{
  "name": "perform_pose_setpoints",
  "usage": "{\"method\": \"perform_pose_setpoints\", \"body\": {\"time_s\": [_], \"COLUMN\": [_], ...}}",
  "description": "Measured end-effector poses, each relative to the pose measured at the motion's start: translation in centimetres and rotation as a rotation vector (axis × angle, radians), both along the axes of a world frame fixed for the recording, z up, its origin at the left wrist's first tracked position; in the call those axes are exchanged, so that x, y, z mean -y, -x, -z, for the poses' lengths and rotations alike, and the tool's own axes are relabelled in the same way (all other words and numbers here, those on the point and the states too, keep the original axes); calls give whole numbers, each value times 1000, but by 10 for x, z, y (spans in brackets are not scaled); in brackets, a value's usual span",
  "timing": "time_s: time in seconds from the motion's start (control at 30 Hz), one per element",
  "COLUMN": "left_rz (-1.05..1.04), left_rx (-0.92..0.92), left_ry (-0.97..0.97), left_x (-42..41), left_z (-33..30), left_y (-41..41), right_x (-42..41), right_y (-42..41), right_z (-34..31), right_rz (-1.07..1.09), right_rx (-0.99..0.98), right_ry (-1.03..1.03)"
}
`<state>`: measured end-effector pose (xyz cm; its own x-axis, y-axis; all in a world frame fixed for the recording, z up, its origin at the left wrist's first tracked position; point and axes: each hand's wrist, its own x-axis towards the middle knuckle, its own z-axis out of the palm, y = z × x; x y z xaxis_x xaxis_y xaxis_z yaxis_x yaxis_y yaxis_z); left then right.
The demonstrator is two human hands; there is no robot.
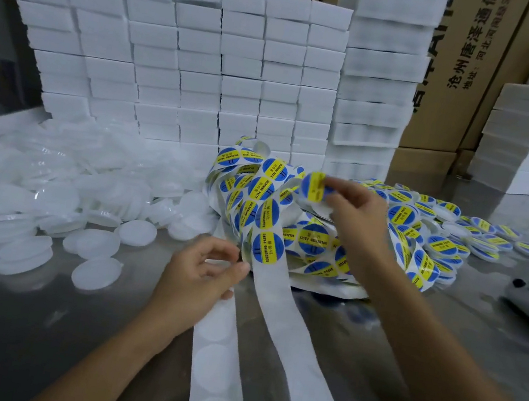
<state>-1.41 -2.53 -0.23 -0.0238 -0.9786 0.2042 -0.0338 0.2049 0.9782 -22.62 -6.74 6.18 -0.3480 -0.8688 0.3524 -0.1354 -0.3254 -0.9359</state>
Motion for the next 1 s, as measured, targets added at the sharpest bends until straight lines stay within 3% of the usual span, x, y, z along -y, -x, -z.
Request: {"method": "perform_pose_setpoints", "body": {"time_s": [0.23, 0.4, 0.53, 0.67, 0.8, 1.0], "left_rz": [73, 161, 162, 167, 158, 173], "left_rx": [167, 288, 325, 355, 369, 374], "left_ry": [-17, 26, 35, 72, 105, 115], "left_x": [3, 4, 8, 9, 7, 6], "left_z": [7, 8, 13, 14, 11, 11], "left_y": [1, 3, 3, 5, 5, 4], "right_x": [66, 90, 93, 77, 42, 11], "right_y": [66, 86, 92, 77, 33, -23], "right_z": [-29, -29, -24, -16, -9, 11], "right_rz": [122, 131, 251, 379, 203, 45], "right_rx": [355, 374, 250, -99, -265, -483], "right_ry": [-232, -373, -408, -240, -132, -136]}}
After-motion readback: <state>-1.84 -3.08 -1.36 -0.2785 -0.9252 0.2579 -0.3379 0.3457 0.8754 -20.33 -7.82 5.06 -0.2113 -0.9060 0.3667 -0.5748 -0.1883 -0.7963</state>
